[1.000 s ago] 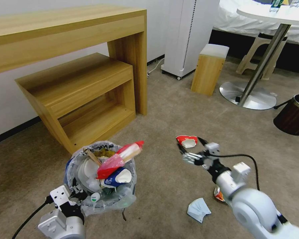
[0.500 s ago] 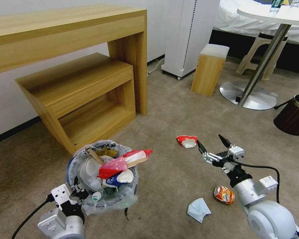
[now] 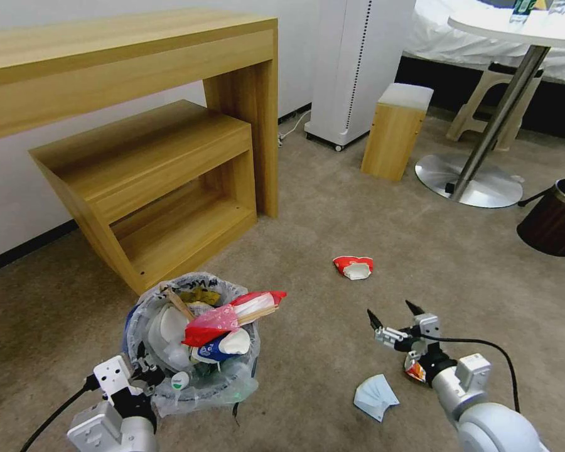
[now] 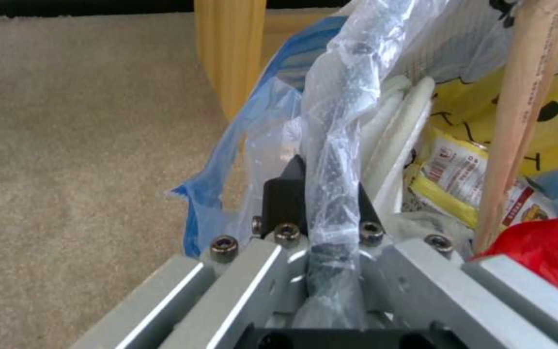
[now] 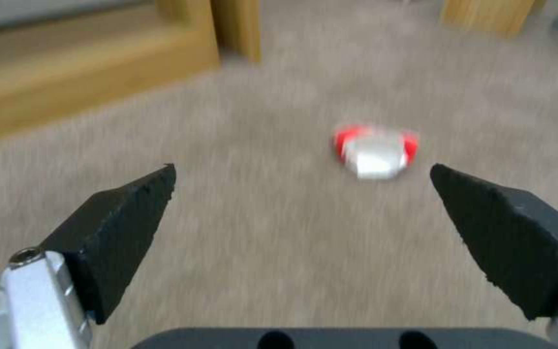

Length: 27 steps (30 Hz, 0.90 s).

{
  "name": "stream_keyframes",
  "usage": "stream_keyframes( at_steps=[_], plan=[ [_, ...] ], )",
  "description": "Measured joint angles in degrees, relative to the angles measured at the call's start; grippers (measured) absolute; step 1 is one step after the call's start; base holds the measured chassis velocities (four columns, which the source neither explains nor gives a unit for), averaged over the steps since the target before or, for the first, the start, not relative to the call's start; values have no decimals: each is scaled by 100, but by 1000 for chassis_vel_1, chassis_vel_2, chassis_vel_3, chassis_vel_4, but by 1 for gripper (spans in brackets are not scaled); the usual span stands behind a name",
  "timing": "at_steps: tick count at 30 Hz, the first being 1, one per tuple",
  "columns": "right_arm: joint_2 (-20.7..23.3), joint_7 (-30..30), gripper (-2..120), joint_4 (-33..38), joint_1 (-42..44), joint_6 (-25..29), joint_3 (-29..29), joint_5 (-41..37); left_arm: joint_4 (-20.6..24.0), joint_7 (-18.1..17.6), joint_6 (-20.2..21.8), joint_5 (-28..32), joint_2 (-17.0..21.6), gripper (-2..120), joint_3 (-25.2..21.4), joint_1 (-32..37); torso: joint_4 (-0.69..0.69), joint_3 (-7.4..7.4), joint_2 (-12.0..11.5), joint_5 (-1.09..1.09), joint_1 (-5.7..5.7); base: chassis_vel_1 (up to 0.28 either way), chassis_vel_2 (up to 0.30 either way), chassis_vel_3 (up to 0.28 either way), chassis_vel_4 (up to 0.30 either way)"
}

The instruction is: Pick up the trash bin and place the garbage on the floor into it.

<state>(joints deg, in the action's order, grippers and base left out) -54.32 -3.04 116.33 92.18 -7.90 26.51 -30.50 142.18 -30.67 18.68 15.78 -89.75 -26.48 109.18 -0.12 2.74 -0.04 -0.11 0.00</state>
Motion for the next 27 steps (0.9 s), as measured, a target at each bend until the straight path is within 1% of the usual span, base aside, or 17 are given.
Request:
stream_keyframes(
  at_steps=[1,3,4,7,8,10,11,12,14,15,18,20,21,25,27],
  plan=[
    [0,0,100,0,0,0,0,0,0,0,0,0,0,0,0,0,0,0,0,0,0,0,0,0,0],
    [50,-74,100,0,-33,-529,-60,-259,34,0,-1,-37,-31,0,-2,30,-1,0,0,0,0,0,0,0,0],
    [50,-74,100,0,-33,-529,-60,-259,34,0,-1,-37,-31,0,-2,30,-1,0,0,0,0,0,0,0,0],
    [97,-421,100,-16,-203,-1361,-212,-754,46,0,-3,-73,-55,0,-1,50,0,0,0,0,0,0,0,0,0],
    [97,-421,100,-16,-203,-1361,-212,-754,46,0,-3,-73,-55,0,-1,50,0,0,0,0,0,0,0,0,0],
    [105,-1023,100,-30,-338,-1947,-368,-1253,48,1,-3,-75,-58,0,-25,43,0,0,0,0,0,0,0,0,0],
    [106,-1196,100,-51,-375,-2097,-409,-1404,49,1,-3,-74,-57,0,-34,35,0,0,0,0,0,0,0,0,0],
    [106,-1196,100,-51,-375,-2097,-409,-1404,49,1,-3,-74,-57,0,-34,35,0,0,0,0,0,0,0,0,0],
    [116,-1743,100,-247,-528,-2586,-560,-1870,49,2,-3,-74,-71,0,-48,16,0,0,0,0,0,0,0,0,0],
    [116,-1743,100,-247,-528,-2586,-560,-1870,49,2,-3,-74,-71,0,-48,16,0,0,0,0,0,0,0,0,0],
    [121,-2064,100,-459,-646,-2894,-711,-2209,39,2,-4,-74,-88,0,-52,18,0,0,0,0,0,0,0,0,0],
    [121,-2091,100,-489,-662,-2918,-731,-2227,39,2,-3,-74,-90,0,-55,18,0,0,0,0,0,0,0,0,0],
    [107,-2188,100,-653,-745,-2974,-833,-2243,41,2,-3,-76,-94,0,-74,23,0,0,0,0,0,0,0,0,0],
    [103,-2212,100,-845,-840,-2984,-941,-2138,49,2,-7,-88,-107,0,-75,37,0,0,0,-1,0,0,0,0,0],
    [105,-2158,100,-998,-900,-2983,-1016,-1966,47,1,-17,-122,-131,0,-61,38,0,0,0,0,0,0,0,0,0]
  ],
)
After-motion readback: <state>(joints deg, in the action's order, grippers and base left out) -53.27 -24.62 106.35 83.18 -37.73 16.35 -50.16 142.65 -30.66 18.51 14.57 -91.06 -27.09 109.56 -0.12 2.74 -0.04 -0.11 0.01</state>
